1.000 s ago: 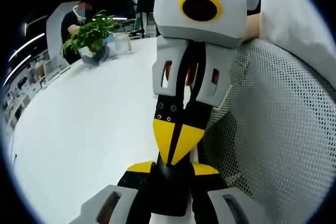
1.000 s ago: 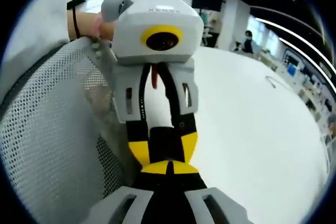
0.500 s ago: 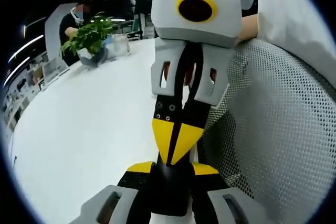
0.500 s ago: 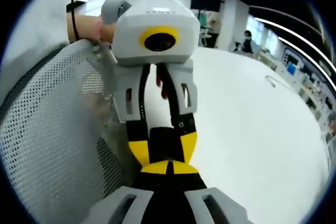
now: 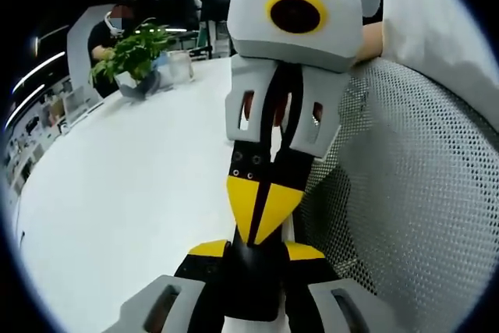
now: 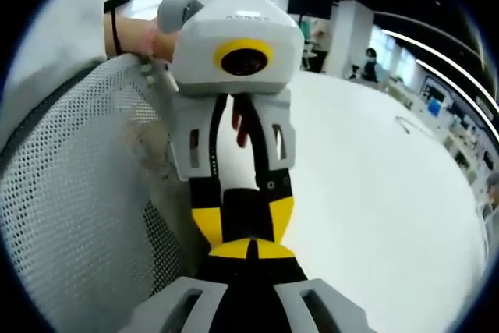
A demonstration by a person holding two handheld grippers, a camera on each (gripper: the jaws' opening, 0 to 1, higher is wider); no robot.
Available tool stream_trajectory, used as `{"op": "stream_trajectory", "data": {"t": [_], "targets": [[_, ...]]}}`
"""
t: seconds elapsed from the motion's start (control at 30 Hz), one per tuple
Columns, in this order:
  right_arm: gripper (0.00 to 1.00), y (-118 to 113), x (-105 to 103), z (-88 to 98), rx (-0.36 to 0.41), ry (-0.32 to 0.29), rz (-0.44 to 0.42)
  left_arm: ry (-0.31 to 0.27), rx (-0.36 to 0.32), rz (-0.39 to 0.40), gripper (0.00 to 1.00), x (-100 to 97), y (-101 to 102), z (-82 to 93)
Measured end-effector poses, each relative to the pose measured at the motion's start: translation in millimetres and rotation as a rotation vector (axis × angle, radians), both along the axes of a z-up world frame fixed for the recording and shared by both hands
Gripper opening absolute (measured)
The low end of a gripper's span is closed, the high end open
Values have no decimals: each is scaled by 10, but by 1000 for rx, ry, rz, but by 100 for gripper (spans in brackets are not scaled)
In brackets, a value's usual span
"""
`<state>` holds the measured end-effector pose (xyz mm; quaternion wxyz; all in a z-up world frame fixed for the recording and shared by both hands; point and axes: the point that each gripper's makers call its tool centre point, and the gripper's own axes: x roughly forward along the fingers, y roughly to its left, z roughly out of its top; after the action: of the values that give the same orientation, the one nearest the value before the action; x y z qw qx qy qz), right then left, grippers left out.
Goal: Press the specified remote control buttons in sequence, fully releasing each button before pressing the next.
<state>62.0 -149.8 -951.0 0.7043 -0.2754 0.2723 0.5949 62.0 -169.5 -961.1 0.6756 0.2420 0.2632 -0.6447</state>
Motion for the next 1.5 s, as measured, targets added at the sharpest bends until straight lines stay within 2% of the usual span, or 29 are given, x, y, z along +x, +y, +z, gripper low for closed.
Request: {"op": "stream_trajectory", "data": {"t": [0.4,0.87,1.13,1.2,1.23,1.27,1.5], "targets": [[0,-75,-11,-1,-17,13,-3,-1,2,1,25,2,-1,-2],[16,-173,-41,-16,-62,12,-4,-2,2,0,25,0,-3,-1],[19,-205,-55,-26,-73,21,-6,-2,1,0,25,-2,-1,-3],[23,-295,-73,-95,-134,21,-2,-2,1,1,25,-2,-2,-4],[25,-312,-59,-119,-149,-5,14,-2,0,1,25,-1,-2,-3],[25,-349,-80,-165,-175,6,14,-1,0,1,25,-1,-3,-3],[22,-381,-27,-130,-146,22,-6,-2,-1,2,25,-2,-2,-2]]}}
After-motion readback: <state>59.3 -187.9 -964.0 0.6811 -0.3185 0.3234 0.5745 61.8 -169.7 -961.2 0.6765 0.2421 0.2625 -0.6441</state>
